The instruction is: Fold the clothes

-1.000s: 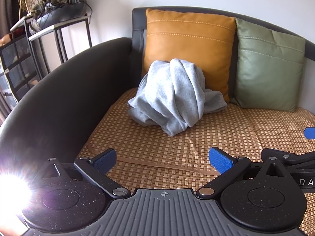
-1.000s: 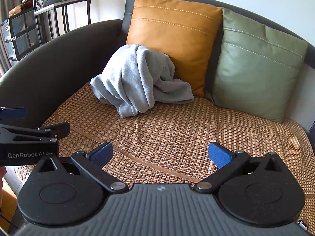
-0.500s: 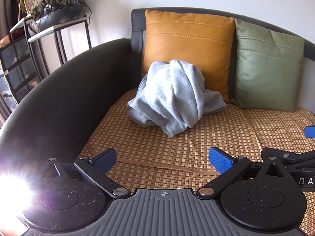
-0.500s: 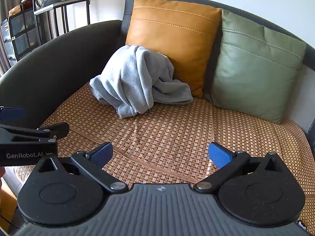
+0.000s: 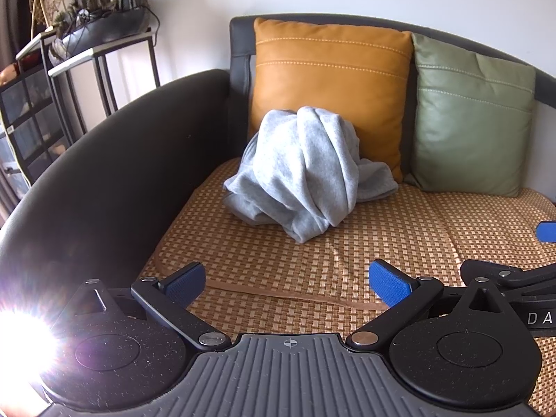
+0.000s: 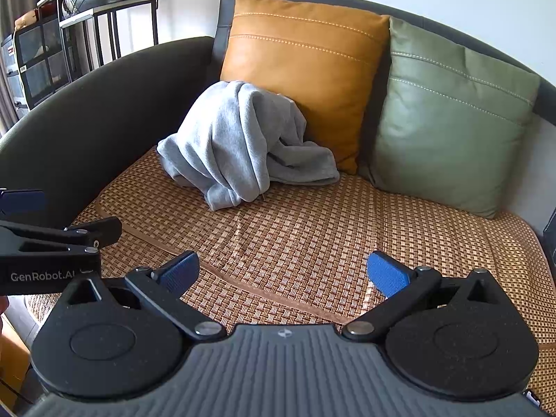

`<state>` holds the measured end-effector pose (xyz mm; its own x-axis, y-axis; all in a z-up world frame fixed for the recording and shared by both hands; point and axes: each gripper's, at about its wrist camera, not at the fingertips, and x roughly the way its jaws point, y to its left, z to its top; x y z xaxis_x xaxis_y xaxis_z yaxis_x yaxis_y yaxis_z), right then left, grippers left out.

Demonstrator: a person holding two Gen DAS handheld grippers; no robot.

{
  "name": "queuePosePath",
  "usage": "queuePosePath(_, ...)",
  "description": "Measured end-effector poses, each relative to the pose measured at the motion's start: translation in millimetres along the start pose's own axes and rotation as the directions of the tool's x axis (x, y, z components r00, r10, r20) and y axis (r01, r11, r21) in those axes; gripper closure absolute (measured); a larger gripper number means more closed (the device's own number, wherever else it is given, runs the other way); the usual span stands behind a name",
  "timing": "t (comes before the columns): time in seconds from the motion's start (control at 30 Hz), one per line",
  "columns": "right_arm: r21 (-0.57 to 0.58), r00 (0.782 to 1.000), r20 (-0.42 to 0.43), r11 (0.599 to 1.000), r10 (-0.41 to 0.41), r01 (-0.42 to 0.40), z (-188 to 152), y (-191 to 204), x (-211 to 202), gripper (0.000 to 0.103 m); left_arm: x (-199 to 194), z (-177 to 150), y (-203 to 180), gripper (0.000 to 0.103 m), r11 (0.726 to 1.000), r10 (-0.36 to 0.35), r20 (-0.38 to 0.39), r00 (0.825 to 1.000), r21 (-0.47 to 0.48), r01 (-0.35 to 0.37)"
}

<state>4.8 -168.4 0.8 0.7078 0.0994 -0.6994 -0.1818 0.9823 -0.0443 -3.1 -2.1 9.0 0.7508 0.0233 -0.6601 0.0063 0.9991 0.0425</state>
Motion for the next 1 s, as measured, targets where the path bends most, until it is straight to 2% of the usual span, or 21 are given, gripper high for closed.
queuePosePath(1.0,0.013,1.000,0.005,1.000,0.006,-0.006,1.8,-2.8,-3.0,0.000,-1.7,-0.6,-3.2,0.000,1.000,0.005,0.009,1.000,0.005,-0.005)
